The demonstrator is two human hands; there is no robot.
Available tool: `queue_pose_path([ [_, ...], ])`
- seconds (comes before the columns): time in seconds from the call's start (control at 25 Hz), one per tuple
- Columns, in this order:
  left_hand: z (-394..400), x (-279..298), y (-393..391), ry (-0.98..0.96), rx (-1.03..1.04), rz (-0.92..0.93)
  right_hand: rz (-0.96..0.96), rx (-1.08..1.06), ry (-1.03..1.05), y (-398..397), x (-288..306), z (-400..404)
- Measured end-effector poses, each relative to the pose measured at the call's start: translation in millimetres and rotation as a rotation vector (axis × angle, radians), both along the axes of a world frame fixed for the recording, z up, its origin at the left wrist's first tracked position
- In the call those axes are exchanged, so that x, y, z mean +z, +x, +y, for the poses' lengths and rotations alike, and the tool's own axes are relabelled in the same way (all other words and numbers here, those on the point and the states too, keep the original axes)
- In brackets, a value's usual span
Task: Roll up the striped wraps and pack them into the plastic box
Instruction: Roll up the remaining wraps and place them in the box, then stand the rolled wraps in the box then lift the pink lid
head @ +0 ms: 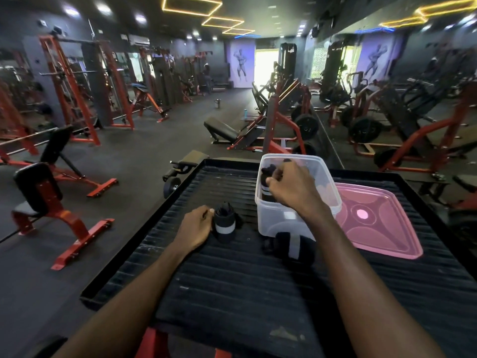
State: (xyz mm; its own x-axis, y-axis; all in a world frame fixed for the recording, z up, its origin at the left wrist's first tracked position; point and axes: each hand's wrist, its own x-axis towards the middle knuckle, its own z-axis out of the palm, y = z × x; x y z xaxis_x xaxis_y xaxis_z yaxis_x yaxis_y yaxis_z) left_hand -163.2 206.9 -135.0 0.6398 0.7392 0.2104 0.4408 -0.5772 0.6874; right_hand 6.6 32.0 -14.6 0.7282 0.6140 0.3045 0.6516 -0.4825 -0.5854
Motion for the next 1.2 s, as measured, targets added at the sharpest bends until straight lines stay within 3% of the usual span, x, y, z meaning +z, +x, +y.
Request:
queue_pose_path([
  [0.16, -4.9, -3.0, 17.7, 0.062, 0.169, 0.136, -0.071, 0.057, -0.306, 34.3, -12.0, -7.4],
  [0.36, -3.4, -1.9, 14.2, -0.052, 0.250, -0.081, -0.134, 0.099, -0.559, 58.5, -6.3, -4.4],
  [0.56, 0.6, -6.6, 11.5, -0.052, 0.227, -0.132, -0.283, 0.085, -0.814, 69.9, -9.8, -10.4],
  [0.76, -0.3, -4.5, 13.6, -0.049, 0.239, -0.134, -0.426, 0.119, -0.910, 75.1, -15.5, -3.3],
  [0.92, -1.6, -3.4, 14.6, -0.088, 0.242, -0.145, -0.254, 0.218, -0.837, 68.3, -13.4, 4.9],
  [1.12, 1.8, -4.2, 14.4, -0.099, 0.250, -0.168, -0.244, 0.197, -0.984, 76.6, -2.1, -1.5],
  [1.2, 2.3, -3.9, 15.4, -0.100, 0.263, -0.162, -0.212, 0.210, -0.917, 77.1, -1.2, -2.4],
])
